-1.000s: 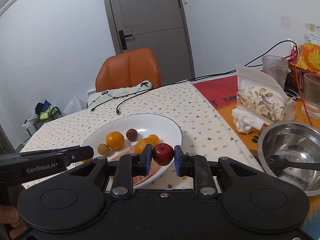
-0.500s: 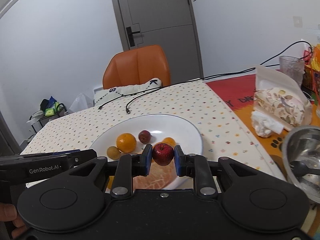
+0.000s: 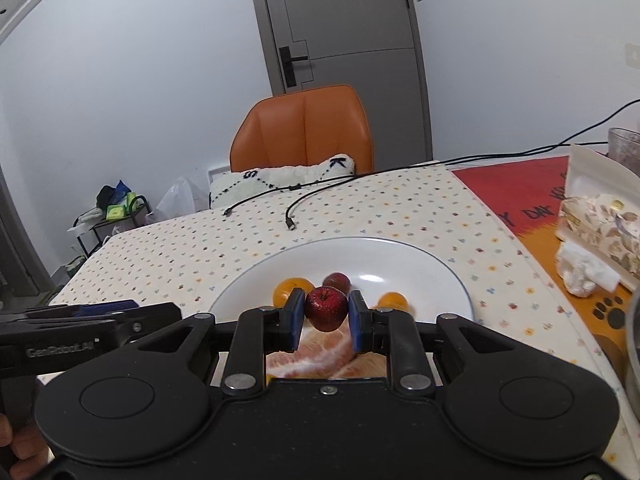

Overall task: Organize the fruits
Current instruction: 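Open the left tool over the plate while the right tool releases the red plum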

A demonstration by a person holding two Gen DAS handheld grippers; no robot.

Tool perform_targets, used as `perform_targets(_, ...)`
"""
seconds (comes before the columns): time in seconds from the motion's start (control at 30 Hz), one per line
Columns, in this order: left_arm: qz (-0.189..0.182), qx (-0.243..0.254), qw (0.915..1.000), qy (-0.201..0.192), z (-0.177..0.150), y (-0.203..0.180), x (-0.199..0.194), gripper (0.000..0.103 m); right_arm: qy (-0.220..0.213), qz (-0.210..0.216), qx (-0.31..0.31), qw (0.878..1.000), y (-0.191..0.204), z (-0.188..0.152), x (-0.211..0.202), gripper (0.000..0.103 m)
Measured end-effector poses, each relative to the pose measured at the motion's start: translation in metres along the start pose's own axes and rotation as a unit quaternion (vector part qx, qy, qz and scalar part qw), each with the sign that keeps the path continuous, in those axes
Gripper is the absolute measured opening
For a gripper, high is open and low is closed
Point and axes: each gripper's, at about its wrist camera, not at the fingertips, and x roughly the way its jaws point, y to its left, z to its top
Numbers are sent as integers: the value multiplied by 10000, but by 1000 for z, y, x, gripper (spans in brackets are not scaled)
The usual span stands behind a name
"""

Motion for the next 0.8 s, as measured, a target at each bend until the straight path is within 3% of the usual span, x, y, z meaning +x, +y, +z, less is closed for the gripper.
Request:
perform_targets(0.13, 74, -24, 9999, -114, 4, 6, -9, 67, -69, 9, -31, 10000, 4, 5, 4, 22)
perform_targets(0.33, 145, -82, 9997, -163, 6, 12, -17, 71, -150, 15, -42, 9999, 7, 8, 0, 35)
perform_targets(0.8, 171, 15, 9995, -250, 0, 5, -36, 83, -46, -44, -18, 10000, 1, -8, -24, 45)
